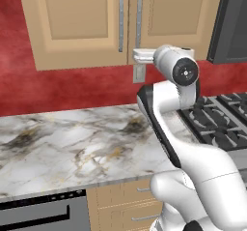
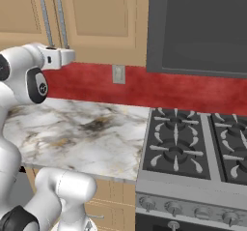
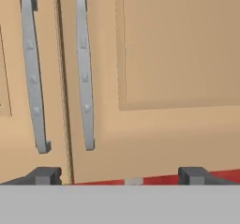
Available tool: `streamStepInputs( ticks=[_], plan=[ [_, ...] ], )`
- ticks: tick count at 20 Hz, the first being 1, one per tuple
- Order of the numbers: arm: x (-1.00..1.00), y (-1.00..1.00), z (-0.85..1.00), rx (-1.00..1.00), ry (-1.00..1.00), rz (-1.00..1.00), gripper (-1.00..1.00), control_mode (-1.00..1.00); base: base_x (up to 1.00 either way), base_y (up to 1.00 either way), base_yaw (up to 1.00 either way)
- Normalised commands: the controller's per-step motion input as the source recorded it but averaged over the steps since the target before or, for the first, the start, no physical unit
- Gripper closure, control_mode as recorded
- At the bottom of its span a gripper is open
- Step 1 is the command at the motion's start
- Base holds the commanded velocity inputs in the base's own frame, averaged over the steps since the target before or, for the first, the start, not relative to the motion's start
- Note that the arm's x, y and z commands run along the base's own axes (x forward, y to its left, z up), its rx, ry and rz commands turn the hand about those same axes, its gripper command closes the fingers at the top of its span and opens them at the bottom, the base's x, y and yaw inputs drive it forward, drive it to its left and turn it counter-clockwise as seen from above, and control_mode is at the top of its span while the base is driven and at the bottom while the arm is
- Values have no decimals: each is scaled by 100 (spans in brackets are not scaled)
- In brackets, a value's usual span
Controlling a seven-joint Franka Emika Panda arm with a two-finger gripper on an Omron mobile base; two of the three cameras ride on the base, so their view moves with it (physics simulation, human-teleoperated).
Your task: Move the condiment bottle and mustard from the cabinet to the dining counter.
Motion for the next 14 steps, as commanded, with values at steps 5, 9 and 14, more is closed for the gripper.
streamStepInputs(
  ticks=[5, 9, 14],
  plan=[
    [-16, 0, 7, 0, 0, 1, -100, -100, 0, 0, 0],
    [-8, 4, 0, 0, -2, 2, -100, -100, 0, 0, 0],
    [0, 14, 10, 0, -5, 1, -100, -100, 0, 0, 0]
  ],
)
